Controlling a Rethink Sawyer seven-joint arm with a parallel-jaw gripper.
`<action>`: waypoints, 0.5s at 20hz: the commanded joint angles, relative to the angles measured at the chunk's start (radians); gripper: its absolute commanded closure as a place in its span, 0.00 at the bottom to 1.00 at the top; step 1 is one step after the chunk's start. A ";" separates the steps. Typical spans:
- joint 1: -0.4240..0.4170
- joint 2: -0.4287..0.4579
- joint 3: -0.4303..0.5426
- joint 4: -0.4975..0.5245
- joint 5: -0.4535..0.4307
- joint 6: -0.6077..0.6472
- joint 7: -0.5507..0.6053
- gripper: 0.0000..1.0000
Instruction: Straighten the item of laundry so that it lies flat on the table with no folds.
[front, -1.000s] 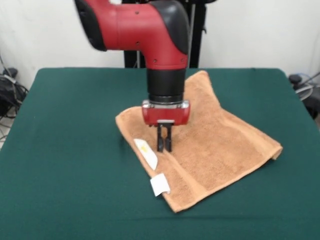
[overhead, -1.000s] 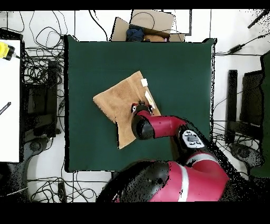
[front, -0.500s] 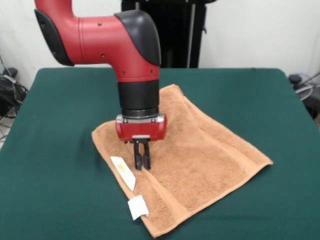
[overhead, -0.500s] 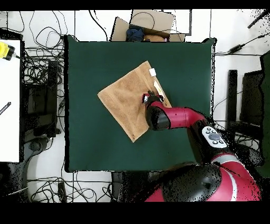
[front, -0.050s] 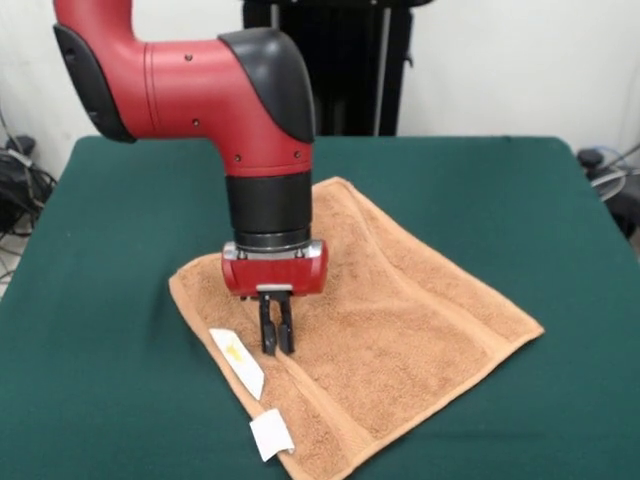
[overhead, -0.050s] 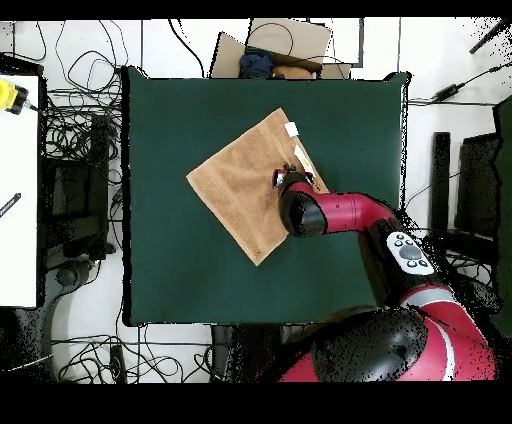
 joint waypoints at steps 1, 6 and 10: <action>-0.029 0.068 0.095 -0.135 -0.085 0.107 -0.140 1.00; -0.091 0.096 0.181 -0.167 -0.117 0.170 -0.239 1.00; -0.143 0.156 0.278 -0.232 -0.133 0.258 -0.372 1.00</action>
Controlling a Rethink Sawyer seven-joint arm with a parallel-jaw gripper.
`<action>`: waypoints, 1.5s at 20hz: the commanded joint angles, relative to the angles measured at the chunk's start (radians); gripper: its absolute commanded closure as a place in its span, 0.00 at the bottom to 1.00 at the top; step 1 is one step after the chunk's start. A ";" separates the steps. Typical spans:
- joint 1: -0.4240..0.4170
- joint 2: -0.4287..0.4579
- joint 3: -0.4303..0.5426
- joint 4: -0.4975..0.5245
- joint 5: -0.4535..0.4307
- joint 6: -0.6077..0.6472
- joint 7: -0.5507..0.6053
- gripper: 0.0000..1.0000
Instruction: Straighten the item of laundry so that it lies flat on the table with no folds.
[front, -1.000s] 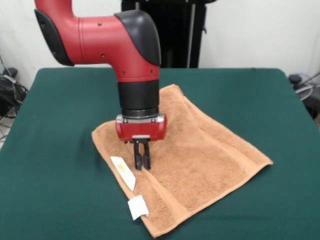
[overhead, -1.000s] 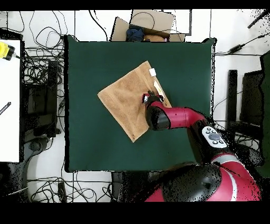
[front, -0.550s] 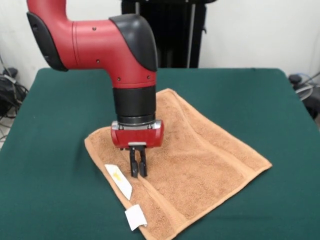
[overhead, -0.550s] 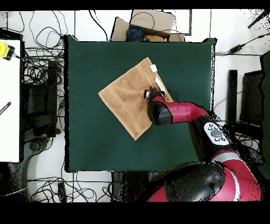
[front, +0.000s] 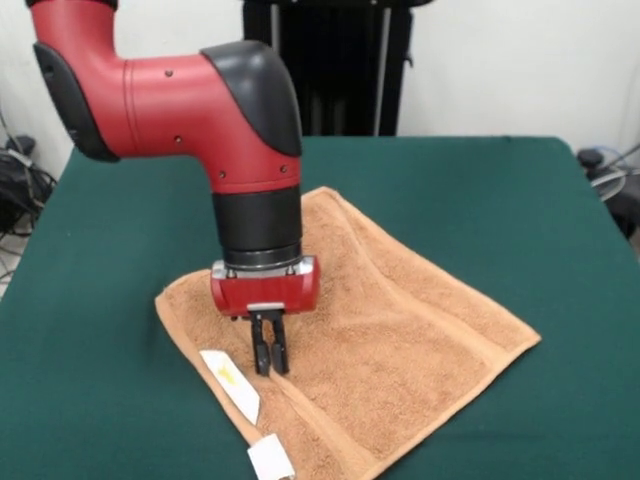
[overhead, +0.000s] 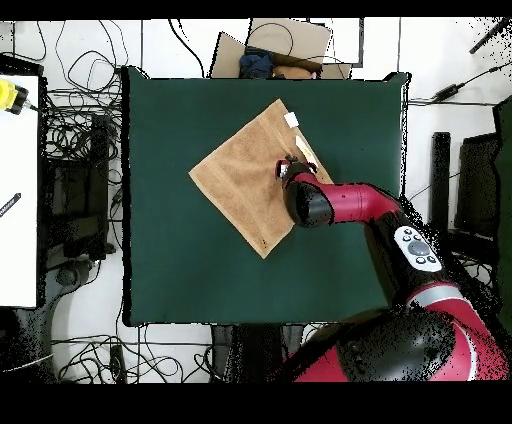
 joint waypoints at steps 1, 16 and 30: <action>-0.068 0.126 0.171 -0.184 -0.090 0.184 -0.335 1.00; -0.024 0.097 0.101 -0.155 -0.078 0.144 -0.254 0.00; 0.007 -0.126 0.059 0.023 0.009 0.219 -0.148 0.00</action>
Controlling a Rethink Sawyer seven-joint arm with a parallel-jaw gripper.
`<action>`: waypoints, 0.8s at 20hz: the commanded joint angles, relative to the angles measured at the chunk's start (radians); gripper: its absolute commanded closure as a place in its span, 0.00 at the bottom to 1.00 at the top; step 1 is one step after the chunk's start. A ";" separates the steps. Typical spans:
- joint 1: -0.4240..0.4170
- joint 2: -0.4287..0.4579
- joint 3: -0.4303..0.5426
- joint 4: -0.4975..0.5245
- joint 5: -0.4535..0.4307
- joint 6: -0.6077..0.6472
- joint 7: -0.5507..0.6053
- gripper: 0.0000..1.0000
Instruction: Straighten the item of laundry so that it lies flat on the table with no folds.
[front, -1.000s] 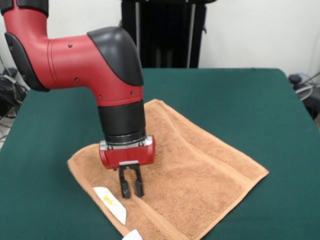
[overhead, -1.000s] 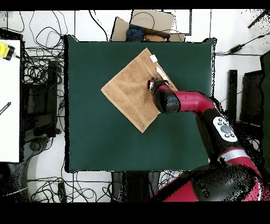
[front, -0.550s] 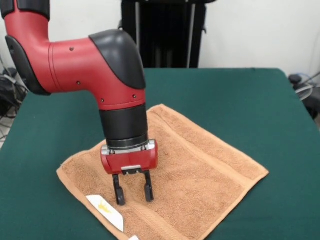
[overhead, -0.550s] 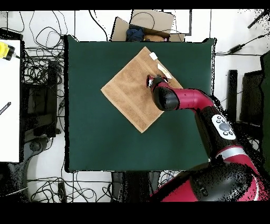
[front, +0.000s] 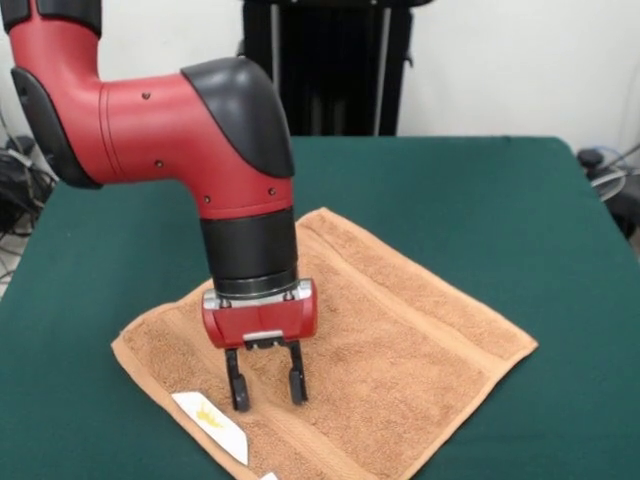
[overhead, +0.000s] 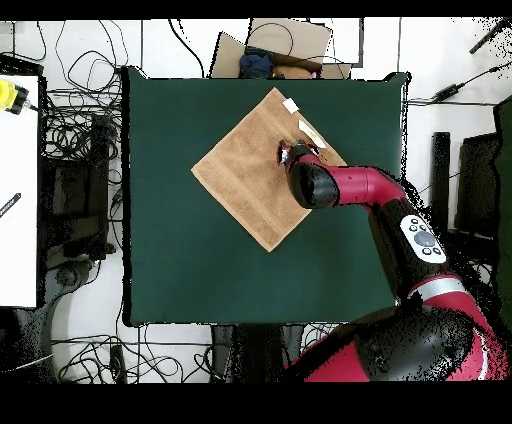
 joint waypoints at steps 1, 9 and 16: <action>0.039 -0.202 -0.034 0.134 0.036 0.155 0.008 0.00; 0.030 -0.508 0.023 0.242 0.244 0.505 -0.070 0.00; 0.006 -0.566 0.035 0.297 0.262 0.485 -0.047 0.00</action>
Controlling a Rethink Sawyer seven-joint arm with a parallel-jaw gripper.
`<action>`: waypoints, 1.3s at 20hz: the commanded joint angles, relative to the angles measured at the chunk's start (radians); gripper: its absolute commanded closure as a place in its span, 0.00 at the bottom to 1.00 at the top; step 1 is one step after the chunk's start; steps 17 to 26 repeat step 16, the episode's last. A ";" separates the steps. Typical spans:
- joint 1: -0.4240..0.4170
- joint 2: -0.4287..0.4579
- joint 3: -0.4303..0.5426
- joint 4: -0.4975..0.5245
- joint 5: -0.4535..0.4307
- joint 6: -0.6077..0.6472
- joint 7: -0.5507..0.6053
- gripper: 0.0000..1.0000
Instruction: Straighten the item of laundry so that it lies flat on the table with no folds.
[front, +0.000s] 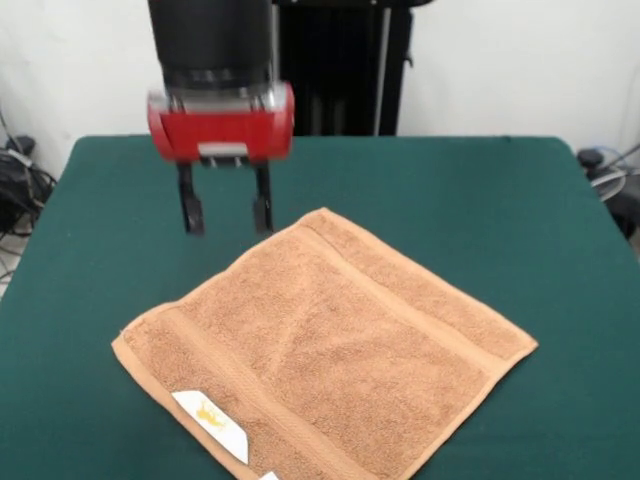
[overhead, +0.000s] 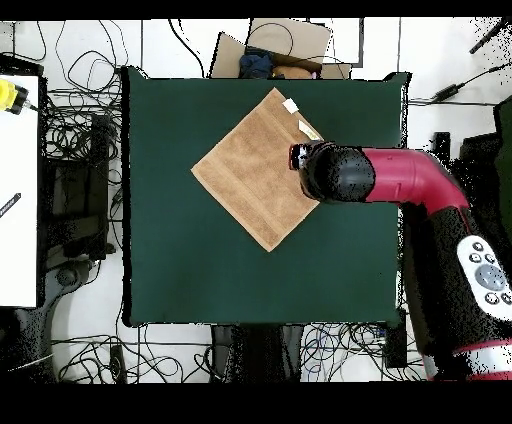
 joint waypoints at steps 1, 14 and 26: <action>0.003 -0.147 0.033 0.156 0.037 0.025 -0.037 0.00; -0.040 -0.251 0.044 0.321 0.068 -0.103 -0.005 0.00; -0.042 -0.247 0.041 0.326 0.063 -0.118 -0.003 0.00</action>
